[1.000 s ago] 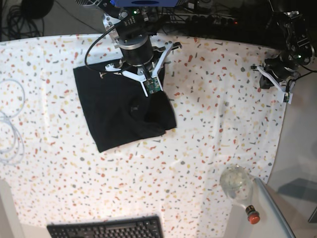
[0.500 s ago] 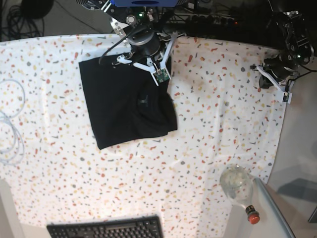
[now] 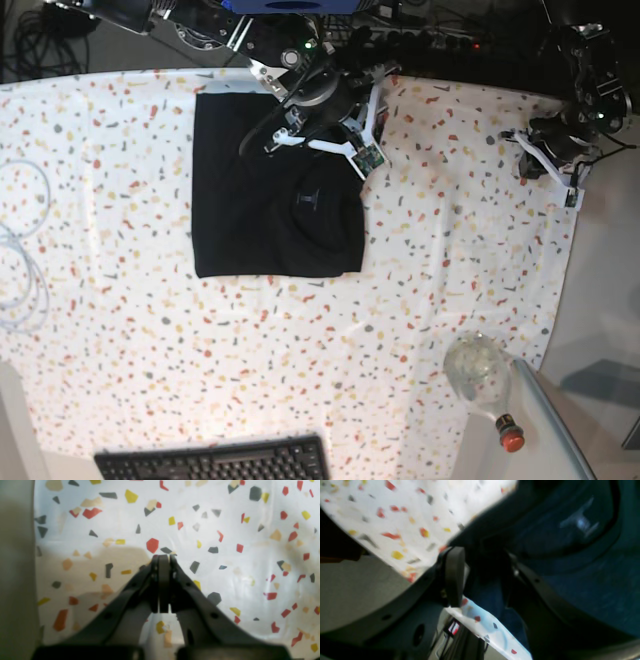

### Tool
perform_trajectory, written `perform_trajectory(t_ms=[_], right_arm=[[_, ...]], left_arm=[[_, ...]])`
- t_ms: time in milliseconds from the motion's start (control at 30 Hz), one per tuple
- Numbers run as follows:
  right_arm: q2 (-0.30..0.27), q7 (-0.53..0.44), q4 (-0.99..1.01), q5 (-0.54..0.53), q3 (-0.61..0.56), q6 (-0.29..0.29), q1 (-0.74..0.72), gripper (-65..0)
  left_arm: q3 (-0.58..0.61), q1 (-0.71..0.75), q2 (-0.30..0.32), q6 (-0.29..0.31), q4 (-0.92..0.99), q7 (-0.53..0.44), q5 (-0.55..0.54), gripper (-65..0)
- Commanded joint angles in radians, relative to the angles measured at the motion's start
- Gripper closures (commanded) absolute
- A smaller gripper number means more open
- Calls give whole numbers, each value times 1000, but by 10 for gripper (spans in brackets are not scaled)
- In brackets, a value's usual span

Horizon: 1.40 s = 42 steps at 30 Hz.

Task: Layout the t-shirt on the table in an organized manner, then fold the t-shirt properly
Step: 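Drag the folded shirt with the right gripper to square it, then grasp the folded shirt's sides with both grippers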

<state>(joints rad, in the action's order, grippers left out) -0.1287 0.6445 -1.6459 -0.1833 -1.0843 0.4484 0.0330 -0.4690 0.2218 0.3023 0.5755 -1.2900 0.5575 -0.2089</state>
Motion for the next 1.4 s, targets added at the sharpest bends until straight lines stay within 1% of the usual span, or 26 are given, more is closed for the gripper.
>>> perform_trajectory(t_ms=[0,133,200,267,300,367,433,467,500,533,567,633,733,800,933,1200,1267,1367], right_arm=[[2,-24,-49,8,2,0,-18,-234],[-38,-25,-121,9,6,0,-60,-231],[-76,-30,-152,9,13,3,-74,-234],[-108,-30,-168,9,63,5,-84,-234],[-121,-30,-170,9,102,5,-69,-234],[-141,-30,-168,9,203,5,-35,-234],[-153,-30,-164,9,312,5,11,-234],[-154,-30,-164,9,361,3,29,-234],[-160,-28,-164,9,415,2,52,-234],[-167,-28,-164,9,458,2,72,-234],[-173,-28,-164,9,487,2,83,-234],[-183,-28,-164,9,531,2,101,-234],[-211,-28,-164,9,550,2,114,-236],[-225,-28,-164,9,547,2,115,-236],[-231,-28,-164,9,550,2,123,-236],[-231,-28,-162,9,554,2,127,-236],[-231,-28,-162,9,554,2,127,-236],[-231,-28,-162,9,554,2,127,-236]], left_arm=[[22,-6,10,7,-23,-20,-11,0],[103,-31,5,7,-24,-18,-19,0],[138,-45,2,7,-23,-15,-19,0],[168,-57,-21,7,-36,-15,-33,-12],[177,-57,-30,7,-60,-15,-62,-79],[187,-54,-47,7,-113,-14,-154,-235],[227,-52,-47,7,-144,-14,-291,-418],[255,-55,-39,7,-142,-14,-358,-489],[284,-60,-32,7,-138,-14,-439,-555],[318,-71,-28,7,-125,-14,-510,-602],[347,-83,-28,7,-109,-14,-561,-625],[416,-112,-32,7,-60,-15,-634,-630],[511,-155,-51,7,-1,-15,-639,-632],[542,-175,-78,7,34,-17,-639,-632],[559,-200,-107,7,99,-18,-637,-632],[557,-215,-108,2,203,-20,-636,-632],[557,-215,-111,1,215,-20,-591,-632],[545,-216,-147,1,221,-18,-462,-632]])
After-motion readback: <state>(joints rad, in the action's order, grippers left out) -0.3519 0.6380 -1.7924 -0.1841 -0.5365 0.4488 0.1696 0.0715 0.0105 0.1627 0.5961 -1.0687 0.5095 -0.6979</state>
